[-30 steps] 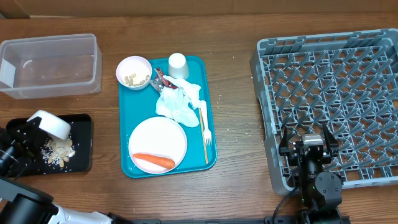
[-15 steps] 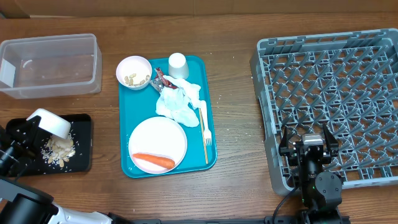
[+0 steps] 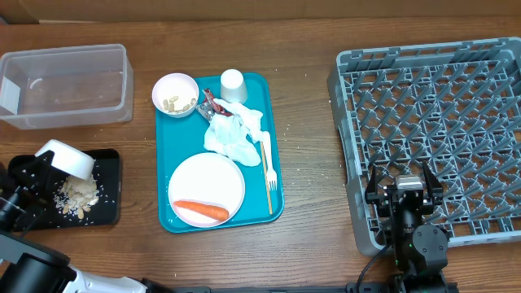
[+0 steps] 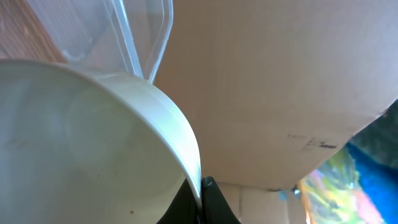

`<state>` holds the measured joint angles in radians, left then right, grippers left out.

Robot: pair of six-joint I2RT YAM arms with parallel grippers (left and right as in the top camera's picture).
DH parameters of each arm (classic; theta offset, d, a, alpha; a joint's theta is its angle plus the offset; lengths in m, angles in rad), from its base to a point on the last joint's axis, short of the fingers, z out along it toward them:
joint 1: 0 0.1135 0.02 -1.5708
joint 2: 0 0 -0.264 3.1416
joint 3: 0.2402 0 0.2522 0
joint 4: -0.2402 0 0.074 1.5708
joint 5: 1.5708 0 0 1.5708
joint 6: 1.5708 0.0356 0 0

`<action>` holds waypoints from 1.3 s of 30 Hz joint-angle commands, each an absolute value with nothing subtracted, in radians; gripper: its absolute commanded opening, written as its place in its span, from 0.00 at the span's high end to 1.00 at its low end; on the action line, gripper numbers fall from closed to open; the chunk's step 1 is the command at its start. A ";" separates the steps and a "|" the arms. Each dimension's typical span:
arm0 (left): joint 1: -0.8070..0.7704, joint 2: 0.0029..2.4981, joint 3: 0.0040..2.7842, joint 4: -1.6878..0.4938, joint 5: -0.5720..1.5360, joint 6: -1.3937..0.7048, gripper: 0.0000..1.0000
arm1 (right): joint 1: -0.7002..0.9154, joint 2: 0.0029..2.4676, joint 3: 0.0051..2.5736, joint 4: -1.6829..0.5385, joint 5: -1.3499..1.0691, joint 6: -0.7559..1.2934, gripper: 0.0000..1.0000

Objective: Sort waste into correct bins and load items into the dishwasher rack
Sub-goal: 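Tip the pink bowl with the left gripper, dumping food onto black tray, then carry the empty bowl back and set it on the teal tray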

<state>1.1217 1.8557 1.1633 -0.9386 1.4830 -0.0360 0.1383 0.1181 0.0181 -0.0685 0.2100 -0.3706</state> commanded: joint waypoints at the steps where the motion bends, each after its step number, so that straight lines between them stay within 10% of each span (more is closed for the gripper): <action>1: 1.127 1.851 1.160 -0.941 1.505 0.039 0.96 | 0.135 0.118 0.009 -0.062 0.216 -0.371 0.00; 25: 1.055 1.682 1.207 -1.021 1.373 0.112 0.96 | 0.135 0.118 0.009 -0.062 0.216 -0.371 0.00; 39: 0.511 1.312 1.265 -1.015 0.589 -0.088 0.96 | 0.135 0.118 0.009 -0.062 0.216 -0.371 0.00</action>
<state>0.6498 1.3338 1.2507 -1.0336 0.8970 -0.0032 0.1383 0.1181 0.0181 -0.0681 0.2104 -0.3706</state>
